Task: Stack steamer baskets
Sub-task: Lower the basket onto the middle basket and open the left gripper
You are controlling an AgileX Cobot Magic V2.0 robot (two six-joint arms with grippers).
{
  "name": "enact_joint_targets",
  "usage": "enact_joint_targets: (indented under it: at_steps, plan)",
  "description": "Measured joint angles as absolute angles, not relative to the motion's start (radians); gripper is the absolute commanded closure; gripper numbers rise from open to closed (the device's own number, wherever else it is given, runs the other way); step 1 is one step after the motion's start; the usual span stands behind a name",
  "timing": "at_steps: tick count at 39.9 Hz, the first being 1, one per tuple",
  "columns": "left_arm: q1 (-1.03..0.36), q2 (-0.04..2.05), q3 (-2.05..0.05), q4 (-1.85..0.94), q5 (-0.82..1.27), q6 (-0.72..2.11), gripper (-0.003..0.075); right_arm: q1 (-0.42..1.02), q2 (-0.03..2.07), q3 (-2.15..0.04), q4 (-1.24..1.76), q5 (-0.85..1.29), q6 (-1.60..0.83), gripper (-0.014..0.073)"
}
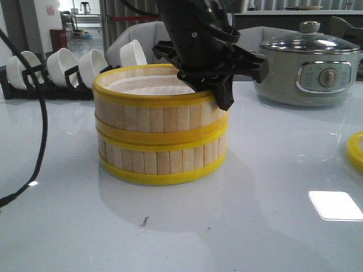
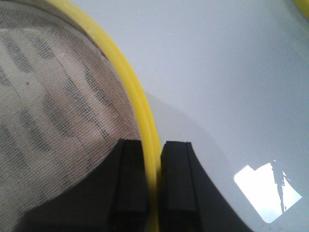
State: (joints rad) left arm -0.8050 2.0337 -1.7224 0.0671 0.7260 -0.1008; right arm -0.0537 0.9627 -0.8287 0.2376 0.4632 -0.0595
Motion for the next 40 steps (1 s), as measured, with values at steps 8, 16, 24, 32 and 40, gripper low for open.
enact_joint_targets:
  at_steps: [8, 16, 24, 32, 40]
  plan:
    - [-0.803, 2.034, -1.722, 0.060, 0.728, -0.101, 0.0635, -0.054, 0.963, -0.829, 0.238, 0.463, -0.060, 0.0100]
    - [-0.801, 2.034, -1.722, 0.047, 0.728, -0.101, 0.0612, -0.054, 0.963, -0.829, 0.238, 0.465, -0.060, 0.0100]
    - [-0.799, 2.034, -1.727, 0.051, 0.731, -0.101, 0.0337, -0.054, 0.963, -0.829, 0.238, 0.467, -0.060, 0.0100]
    - [-0.797, 2.034, -1.734, 0.053, 0.727, -0.101, 0.0265, -0.054, 0.963, -0.829, 0.238, 0.467, -0.060, 0.0100]
    - [-0.797, 2.011, -1.734, 0.053, 0.727, -0.101, 0.0289, -0.054, 0.963, -0.829, 0.238, 0.468, -0.060, 0.0100]
